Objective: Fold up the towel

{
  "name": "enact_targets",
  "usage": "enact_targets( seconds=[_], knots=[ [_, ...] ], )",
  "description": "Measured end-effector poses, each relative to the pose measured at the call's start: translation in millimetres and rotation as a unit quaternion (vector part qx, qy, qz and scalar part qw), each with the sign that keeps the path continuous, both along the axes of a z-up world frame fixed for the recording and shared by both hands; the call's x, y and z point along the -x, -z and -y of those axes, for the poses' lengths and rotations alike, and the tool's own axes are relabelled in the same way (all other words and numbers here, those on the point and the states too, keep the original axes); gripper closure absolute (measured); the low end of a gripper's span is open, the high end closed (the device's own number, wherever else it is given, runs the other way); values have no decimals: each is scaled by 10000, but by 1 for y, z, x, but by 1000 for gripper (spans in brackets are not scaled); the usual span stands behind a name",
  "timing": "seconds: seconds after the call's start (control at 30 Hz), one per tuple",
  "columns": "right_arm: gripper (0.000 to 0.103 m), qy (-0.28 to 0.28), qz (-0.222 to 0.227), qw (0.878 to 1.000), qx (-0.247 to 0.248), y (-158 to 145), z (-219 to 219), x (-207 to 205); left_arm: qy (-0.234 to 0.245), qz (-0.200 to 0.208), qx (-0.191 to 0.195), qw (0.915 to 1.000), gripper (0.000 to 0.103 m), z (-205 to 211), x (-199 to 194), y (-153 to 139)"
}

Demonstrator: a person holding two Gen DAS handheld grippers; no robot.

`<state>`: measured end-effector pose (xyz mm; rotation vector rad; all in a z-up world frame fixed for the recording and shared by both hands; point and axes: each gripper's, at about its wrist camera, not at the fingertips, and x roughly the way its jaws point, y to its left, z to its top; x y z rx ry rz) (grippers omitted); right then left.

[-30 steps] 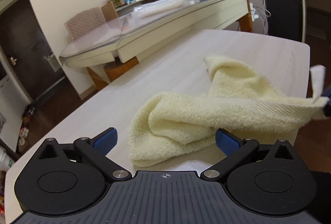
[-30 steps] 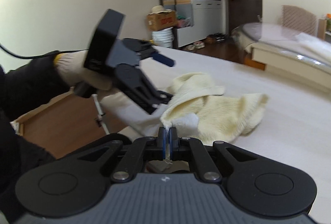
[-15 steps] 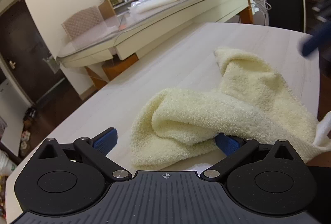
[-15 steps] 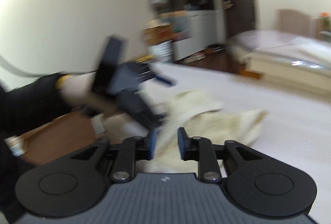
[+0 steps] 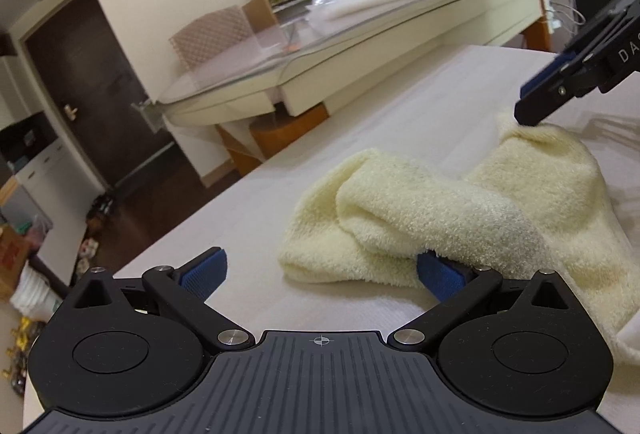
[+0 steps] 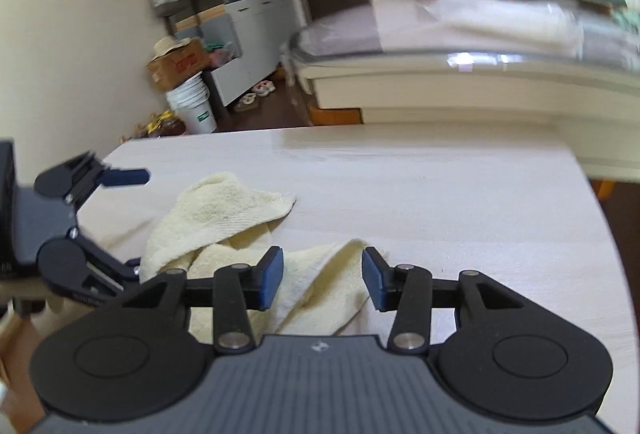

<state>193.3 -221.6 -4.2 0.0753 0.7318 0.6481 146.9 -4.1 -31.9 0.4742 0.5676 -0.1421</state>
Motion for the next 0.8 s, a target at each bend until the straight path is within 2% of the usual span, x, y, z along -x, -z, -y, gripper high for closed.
enact_targets(
  seconds=[0.07,0.1,0.13,0.27,0.4,0.43,0.47,0.53,0.63,0.7,0.8],
  knots=[
    [60,-16,-123,9998,-167,3,-1,-7,-90,46,-48,9999,0,-1,-6,0],
    [65,-24,-165,9995,-257,4,-1,-11,-126,64,-76,9999,0,-1,-8,0],
    [82,-32,-208,9992,-346,5,-2,-14,-142,72,-106,9998,0,-1,-10,0],
    [95,20,-13,9988,-482,-1,4,-15,-137,22,-71,9999,0,-7,-6,-5],
    [94,38,364,9985,-398,-9,12,-7,-266,-78,189,9994,0,-23,8,-14],
    [90,51,444,9984,-332,-10,16,-5,-329,-82,284,9990,0,-27,14,-18],
    [78,80,493,9984,-272,-10,18,-3,-381,-88,383,9985,0,-31,18,-22],
    [64,107,609,9981,-75,-8,18,-5,-339,-117,731,9967,0,-33,25,-31],
    [64,-23,957,9939,548,-3,12,-3,-148,-192,1152,9931,0,-26,30,-43],
    [63,-255,1082,9906,791,2,6,-3,31,-207,1206,9925,0,-14,29,-45],
    [62,-542,1239,9854,1034,7,-2,-6,214,-246,1034,9941,0,8,20,-38]
  ],
)
